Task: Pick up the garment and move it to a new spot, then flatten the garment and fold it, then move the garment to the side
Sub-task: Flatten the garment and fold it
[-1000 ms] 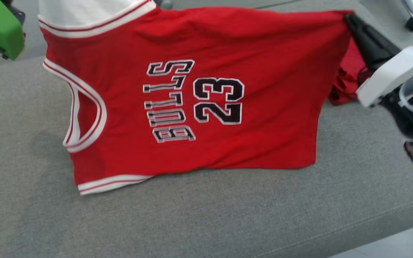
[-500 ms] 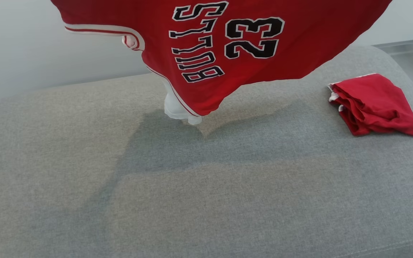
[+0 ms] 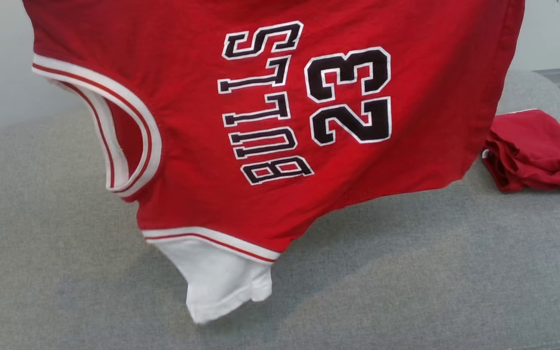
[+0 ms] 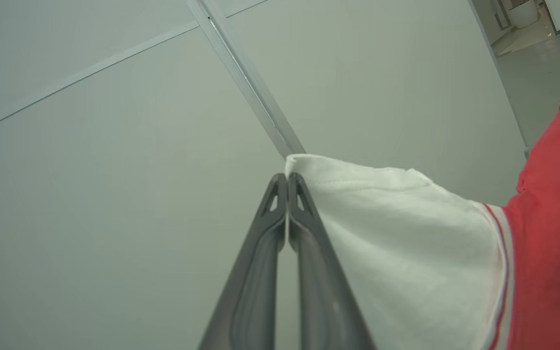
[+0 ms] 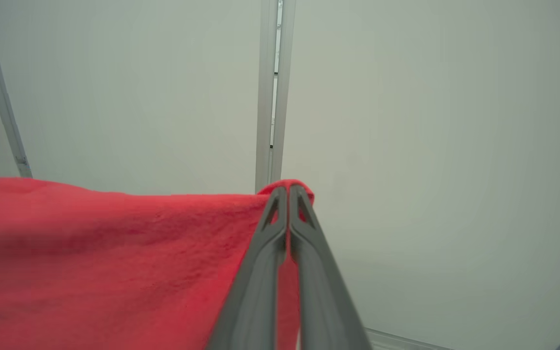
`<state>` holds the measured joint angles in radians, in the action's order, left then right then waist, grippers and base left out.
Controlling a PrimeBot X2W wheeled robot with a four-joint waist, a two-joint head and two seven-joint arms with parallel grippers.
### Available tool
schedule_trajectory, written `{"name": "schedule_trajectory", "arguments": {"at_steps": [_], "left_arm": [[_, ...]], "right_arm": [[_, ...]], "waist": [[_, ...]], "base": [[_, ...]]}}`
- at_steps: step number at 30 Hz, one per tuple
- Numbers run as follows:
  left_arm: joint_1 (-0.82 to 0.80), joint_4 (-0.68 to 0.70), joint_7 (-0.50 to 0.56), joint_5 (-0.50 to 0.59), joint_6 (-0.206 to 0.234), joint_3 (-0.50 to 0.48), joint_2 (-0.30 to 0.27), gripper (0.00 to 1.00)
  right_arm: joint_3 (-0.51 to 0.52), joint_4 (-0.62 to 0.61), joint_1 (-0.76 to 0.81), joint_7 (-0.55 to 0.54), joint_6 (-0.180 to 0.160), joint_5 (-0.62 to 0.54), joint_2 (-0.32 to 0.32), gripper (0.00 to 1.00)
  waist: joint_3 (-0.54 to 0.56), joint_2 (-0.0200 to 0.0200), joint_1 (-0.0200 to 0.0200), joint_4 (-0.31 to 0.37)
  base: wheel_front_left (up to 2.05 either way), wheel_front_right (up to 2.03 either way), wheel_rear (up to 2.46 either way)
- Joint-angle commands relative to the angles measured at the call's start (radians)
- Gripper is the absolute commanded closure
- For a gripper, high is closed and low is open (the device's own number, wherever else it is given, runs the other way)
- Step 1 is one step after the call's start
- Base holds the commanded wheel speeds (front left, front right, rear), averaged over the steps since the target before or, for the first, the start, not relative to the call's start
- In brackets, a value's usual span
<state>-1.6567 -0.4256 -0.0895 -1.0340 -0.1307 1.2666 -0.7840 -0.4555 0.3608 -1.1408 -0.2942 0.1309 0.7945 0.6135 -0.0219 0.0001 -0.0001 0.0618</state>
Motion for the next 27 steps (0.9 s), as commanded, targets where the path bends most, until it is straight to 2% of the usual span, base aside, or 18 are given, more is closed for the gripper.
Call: {"name": "schedule_trajectory", "arguments": {"at_steps": [1,8,12,14,18,20,21,24,27], "left_arm": [[-0.018,-0.008,0.019,0.007,0.001,0.004,0.014,1.00],[-0.089,-0.107,0.068,0.044,0.001,0.012,0.082,1.00],[-0.163,-0.232,-0.020,0.079,0.001,0.006,0.145,1.00],[-0.221,-0.310,-0.100,0.123,0.025,-0.006,0.177,1.00],[-0.336,-0.402,-0.173,0.236,0.125,-0.060,0.237,1.00],[-0.382,-0.328,-0.177,0.312,0.180,-0.151,0.248,1.00],[-0.382,-0.328,-0.177,0.312,0.180,-0.151,0.248,1.00],[-0.299,-0.189,-0.173,0.422,0.215,-0.285,0.234,1.00],[-0.156,-0.084,-0.173,0.490,0.210,-0.418,0.235,1.00]], "right_arm": [[-0.011,0.017,-0.029,-0.003,0.000,-0.010,-0.013,1.00],[-0.060,0.207,-0.183,0.057,0.000,-0.091,-0.138,1.00],[-0.067,0.344,-0.302,0.158,0.000,-0.188,-0.211,1.00],[-0.054,0.410,-0.382,0.248,-0.001,-0.259,-0.229,1.00],[-0.003,0.548,-0.512,0.458,0.000,-0.432,-0.262,1.00],[0.035,0.600,-0.558,0.522,0.000,-0.506,-0.281,1.00],[0.035,0.600,-0.558,0.522,0.000,-0.506,-0.281,1.00],[0.097,0.648,-0.571,0.554,0.000,-0.581,-0.299,1.00],[0.148,0.652,-0.521,0.559,0.000,-0.616,-0.320,1.00]], "waist": [[-0.052,-0.0001,0.0001,0.002],[-0.225,-0.0001,0.0001,0.021],[-0.343,-0.0001,0.0001,0.034],[-0.401,-0.0001,0.0001,0.039],[-0.529,-0.0001,0.0001,0.043],[-0.595,-0.0001,0.0001,0.038],[-0.595,-0.0001,0.0001,0.038],[-0.677,-0.0001,0.0001,0.016],[-0.718,-0.0001,0.0001,-0.007]], "base": [[0.00,0.00,0.00],[0.00,0.00,0.00],[0.00,0.00,0.00],[0.00,0.00,0.00],[0.00,0.00,0.00],[0.00,0.00,0.00],[0.00,0.00,0.00],[0.00,0.00,0.00],[0.00,0.00,0.00]]}}
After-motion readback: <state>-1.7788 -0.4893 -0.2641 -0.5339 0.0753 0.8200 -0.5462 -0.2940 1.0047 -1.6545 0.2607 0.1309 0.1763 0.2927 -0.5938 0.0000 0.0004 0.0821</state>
